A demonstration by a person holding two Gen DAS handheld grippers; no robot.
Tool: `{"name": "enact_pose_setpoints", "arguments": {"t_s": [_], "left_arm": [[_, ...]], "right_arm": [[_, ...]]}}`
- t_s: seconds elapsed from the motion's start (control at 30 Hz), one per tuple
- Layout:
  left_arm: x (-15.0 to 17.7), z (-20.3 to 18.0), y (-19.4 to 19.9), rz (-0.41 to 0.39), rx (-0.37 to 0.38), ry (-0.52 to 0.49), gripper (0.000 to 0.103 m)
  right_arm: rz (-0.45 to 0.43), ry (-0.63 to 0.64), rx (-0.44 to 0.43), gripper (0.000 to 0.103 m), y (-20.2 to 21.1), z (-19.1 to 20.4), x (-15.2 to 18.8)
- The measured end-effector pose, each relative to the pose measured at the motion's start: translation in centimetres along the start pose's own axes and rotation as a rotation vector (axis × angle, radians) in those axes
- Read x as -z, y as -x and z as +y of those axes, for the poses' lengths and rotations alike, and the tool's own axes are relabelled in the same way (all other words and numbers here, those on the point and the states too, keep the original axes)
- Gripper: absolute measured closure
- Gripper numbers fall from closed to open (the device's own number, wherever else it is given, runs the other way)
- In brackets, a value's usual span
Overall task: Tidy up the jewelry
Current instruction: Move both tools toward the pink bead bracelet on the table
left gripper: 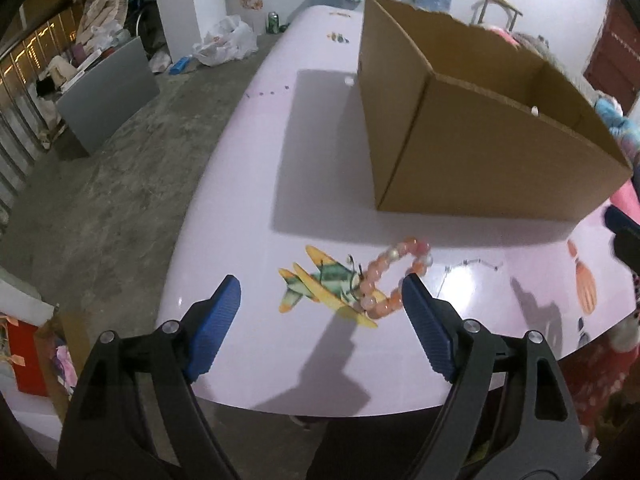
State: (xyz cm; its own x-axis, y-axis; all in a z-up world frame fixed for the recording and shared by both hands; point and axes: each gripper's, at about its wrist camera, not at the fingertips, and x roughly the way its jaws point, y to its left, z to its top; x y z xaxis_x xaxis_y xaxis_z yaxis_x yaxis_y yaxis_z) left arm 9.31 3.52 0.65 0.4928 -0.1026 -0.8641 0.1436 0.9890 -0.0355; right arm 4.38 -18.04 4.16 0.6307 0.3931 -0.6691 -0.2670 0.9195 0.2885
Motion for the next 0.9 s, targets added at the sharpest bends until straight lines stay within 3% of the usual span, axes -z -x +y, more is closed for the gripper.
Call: {"name": "enact_pose_setpoints", "arguments": {"t_s": [0.13, 0.43, 0.7, 0.9], "left_arm": [[0.5, 0.0, -0.9, 0.003, -0.015, 0.009, 0.021], [0.9, 0.7, -1.9, 0.006, -0.013, 0.023, 0.019], [1.3, 0.6, -1.7, 0.004, -0.003, 0.004, 0.018], [1.6, 0.5, -1.5, 0.002, 0.002, 0.003, 0.017]], "right_arm": [[0.061, 0.044, -0.019, 0.048, -3.9, 2.3, -0.2], [0.122, 0.108, 0.006, 0.066, -9.8, 5.3, -0.4], [0.159, 0.100, 0.022, 0.077, -11.2, 5.2, -0.4], [0.186, 0.106, 0.005, 0.094, -11.5, 5.3, -0.4]]}}
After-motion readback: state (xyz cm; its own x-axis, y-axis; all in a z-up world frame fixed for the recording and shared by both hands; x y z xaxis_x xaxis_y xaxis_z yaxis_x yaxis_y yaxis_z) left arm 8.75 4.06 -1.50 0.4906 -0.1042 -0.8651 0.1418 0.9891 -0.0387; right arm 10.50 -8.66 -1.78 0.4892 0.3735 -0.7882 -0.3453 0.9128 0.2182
